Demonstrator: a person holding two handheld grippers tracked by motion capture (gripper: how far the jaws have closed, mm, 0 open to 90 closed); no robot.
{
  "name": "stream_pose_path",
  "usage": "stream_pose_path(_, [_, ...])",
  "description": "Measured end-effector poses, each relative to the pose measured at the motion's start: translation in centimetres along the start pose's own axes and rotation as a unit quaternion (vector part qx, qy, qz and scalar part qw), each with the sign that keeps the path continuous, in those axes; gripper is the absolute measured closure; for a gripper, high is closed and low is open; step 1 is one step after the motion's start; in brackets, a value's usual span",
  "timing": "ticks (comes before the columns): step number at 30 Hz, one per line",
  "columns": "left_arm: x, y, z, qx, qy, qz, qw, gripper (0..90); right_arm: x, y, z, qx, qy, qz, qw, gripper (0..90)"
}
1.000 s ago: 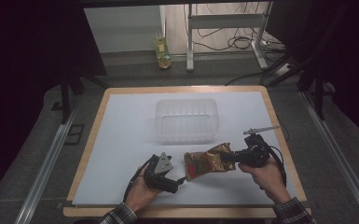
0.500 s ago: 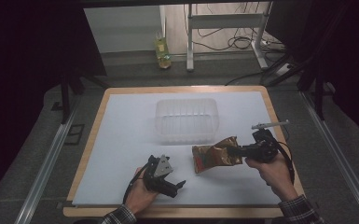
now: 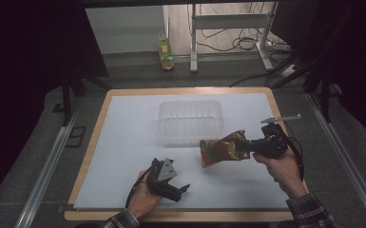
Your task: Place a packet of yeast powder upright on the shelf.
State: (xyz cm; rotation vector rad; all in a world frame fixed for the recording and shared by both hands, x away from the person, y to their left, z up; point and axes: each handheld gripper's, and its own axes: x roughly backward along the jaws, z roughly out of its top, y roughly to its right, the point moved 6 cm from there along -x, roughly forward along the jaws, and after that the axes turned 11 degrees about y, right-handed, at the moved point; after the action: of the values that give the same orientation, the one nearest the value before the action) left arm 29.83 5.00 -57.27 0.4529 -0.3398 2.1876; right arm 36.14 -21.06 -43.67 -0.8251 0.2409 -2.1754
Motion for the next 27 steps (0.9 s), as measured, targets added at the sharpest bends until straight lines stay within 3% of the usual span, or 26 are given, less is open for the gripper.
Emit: stream_pose_path(27, [-0.1, 0.0, 0.0, -0.002, -0.003, -0.003, 1.0, 0.2, 0.6, 0.8, 4.5, -0.012, 0.033, -0.029, 0.999, 83.3])
